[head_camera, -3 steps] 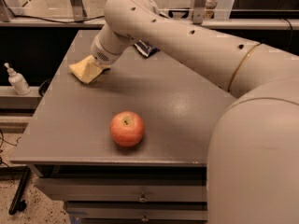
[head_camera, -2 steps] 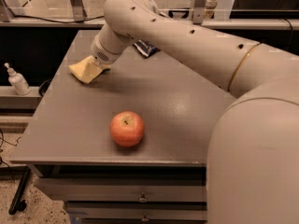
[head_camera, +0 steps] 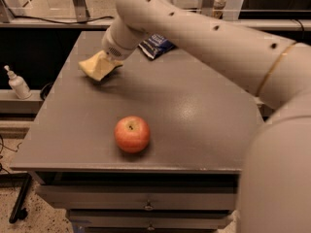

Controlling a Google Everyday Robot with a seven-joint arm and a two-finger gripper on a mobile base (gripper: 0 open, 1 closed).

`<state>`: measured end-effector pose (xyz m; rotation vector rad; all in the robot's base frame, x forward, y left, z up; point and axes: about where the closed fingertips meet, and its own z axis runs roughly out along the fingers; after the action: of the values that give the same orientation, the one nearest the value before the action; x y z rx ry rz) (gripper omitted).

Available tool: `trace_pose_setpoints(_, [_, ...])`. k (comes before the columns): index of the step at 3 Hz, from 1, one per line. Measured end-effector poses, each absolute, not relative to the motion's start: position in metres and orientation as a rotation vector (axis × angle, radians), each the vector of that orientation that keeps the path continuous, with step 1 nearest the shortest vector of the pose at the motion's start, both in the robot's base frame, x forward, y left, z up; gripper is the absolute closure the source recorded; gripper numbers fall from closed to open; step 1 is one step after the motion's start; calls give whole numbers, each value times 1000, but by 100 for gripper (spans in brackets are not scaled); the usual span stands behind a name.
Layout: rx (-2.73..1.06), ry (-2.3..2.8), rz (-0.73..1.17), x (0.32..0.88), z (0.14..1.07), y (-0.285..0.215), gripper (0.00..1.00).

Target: Move sponge near apple

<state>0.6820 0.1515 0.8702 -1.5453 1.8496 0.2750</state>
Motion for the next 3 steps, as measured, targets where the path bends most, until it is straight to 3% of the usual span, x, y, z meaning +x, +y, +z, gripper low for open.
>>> trace_pose_setpoints(2, [-1423,1637,68,647,993,45,100])
trace_pose_setpoints(3, [-1398,1616,29,632,1000,-2,100])
